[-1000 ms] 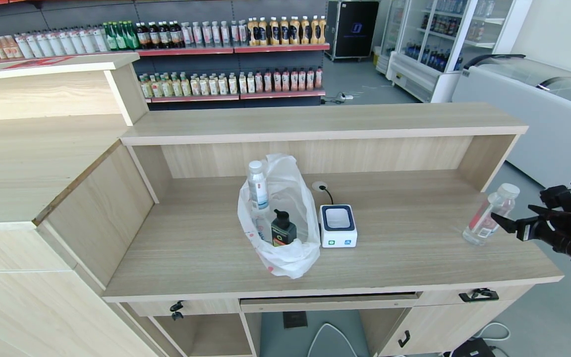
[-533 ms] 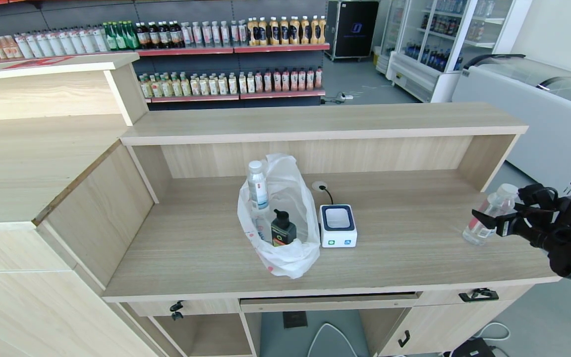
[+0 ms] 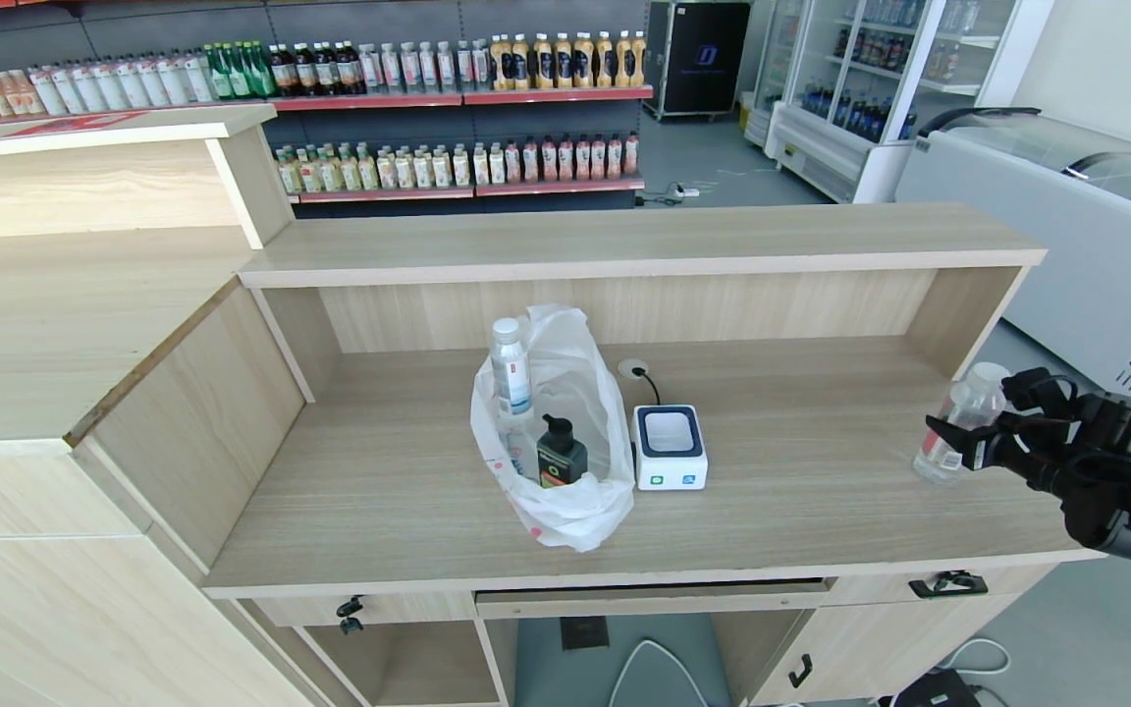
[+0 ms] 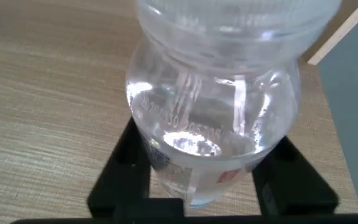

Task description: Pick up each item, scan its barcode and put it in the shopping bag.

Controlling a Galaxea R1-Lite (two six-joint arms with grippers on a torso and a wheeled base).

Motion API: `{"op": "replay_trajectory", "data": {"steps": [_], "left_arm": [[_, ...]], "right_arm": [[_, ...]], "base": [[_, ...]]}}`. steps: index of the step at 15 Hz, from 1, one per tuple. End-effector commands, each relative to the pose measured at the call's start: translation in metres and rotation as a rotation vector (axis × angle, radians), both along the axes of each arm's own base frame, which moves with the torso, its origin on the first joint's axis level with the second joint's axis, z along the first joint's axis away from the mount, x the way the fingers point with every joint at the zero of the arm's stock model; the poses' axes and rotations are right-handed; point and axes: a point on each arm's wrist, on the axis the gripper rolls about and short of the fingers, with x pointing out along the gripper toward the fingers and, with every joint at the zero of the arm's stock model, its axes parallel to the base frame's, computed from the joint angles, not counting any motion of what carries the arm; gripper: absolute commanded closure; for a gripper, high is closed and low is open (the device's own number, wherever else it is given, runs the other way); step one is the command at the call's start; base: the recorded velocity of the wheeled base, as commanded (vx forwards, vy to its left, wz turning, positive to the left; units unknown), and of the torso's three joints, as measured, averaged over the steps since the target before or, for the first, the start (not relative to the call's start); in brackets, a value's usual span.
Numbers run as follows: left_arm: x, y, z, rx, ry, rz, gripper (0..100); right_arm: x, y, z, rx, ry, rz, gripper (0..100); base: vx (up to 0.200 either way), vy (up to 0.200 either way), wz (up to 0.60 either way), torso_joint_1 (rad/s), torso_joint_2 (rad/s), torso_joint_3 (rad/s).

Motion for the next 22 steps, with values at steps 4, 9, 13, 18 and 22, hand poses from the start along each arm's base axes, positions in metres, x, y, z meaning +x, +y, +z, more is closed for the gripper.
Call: {"op": "replay_trajectory", "data": {"steps": [4, 9, 13, 18, 22], "left_arm": [[0.000, 0.000, 0.000, 0.000, 0.001, 0.000, 0], [0.000, 0.000, 0.000, 0.000, 0.001, 0.000, 0], [0.000, 0.000, 0.000, 0.000, 0.001, 0.000, 0], [0.000, 0.000, 0.000, 0.000, 0.001, 0.000, 0], [0.000, 0.000, 0.000, 0.000, 0.001, 0.000, 0]], "right_arm": [[-0.001, -0.001, 0.016, -0.023, -0.030, -0.041, 100], [-0.071, 0.035, 0.146, 0.212, 0.019, -0.068, 100], [-0.176, 0.103, 0.246, 0.391, 0.150, -0.031, 100], [-0.248, 0.162, 0.283, 0.558, 0.322, 0.050, 100], [-0.276, 0.186, 0.299, 0.635, 0.363, 0.022, 100]], "base": [[0.000, 0.000, 0.00, 0.000, 0.00, 0.000], [0.000, 0.000, 0.00, 0.000, 0.00, 0.000], [0.000, 0.000, 0.00, 0.000, 0.00, 0.000], [0.000, 0.000, 0.00, 0.000, 0.00, 0.000], [0.000, 0.000, 0.00, 0.000, 0.00, 0.000]]}}
